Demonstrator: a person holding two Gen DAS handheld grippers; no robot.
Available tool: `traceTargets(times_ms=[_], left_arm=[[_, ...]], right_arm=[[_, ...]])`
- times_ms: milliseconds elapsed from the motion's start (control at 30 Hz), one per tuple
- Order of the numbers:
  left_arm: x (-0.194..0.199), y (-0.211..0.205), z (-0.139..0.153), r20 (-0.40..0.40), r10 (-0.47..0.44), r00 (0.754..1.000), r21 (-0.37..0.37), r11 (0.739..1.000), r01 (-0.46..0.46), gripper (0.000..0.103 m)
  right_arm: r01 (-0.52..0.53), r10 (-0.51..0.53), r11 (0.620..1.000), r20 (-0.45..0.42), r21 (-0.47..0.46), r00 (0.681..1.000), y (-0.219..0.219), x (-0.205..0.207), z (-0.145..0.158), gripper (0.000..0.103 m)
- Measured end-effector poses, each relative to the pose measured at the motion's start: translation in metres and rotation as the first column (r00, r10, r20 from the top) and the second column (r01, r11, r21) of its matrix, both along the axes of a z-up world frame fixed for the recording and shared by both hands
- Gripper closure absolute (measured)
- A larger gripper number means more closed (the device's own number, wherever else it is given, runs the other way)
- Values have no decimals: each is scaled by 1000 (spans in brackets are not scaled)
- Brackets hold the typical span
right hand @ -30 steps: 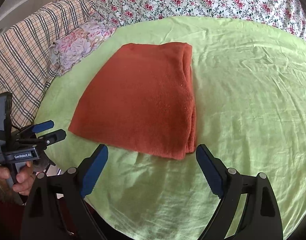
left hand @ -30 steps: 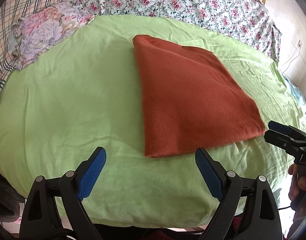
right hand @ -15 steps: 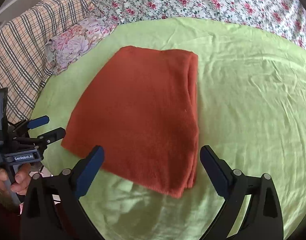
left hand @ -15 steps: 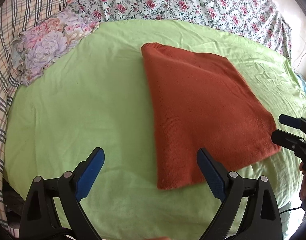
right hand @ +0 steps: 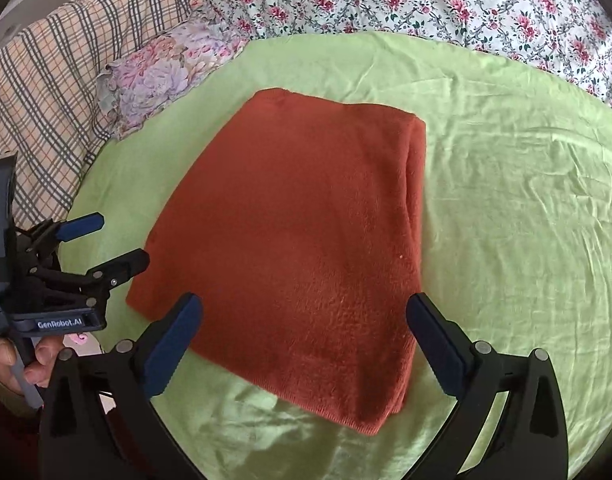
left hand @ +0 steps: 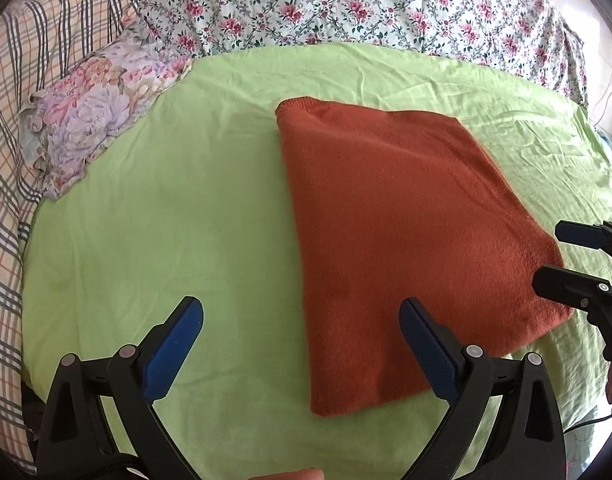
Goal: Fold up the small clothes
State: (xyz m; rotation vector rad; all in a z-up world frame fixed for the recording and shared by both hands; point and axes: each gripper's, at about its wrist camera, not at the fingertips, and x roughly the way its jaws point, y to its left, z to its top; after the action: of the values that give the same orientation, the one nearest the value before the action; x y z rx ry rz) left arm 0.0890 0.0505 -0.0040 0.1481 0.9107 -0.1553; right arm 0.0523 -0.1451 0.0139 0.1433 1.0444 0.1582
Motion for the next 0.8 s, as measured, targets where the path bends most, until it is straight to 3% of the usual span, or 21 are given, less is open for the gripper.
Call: traceTargets(times_ms=[467,800], left_arm=[[11,-3,-1,5,23,1000,-2,1000,-23,3],[8,-7,-4,6,12,1000,21,1000,-13,3]], right_arm=[[20,-20,999,-7,31,1000,-5,20,-4,1],[16,-16,1000,-18,0,1000,-8,19,-11,1]])
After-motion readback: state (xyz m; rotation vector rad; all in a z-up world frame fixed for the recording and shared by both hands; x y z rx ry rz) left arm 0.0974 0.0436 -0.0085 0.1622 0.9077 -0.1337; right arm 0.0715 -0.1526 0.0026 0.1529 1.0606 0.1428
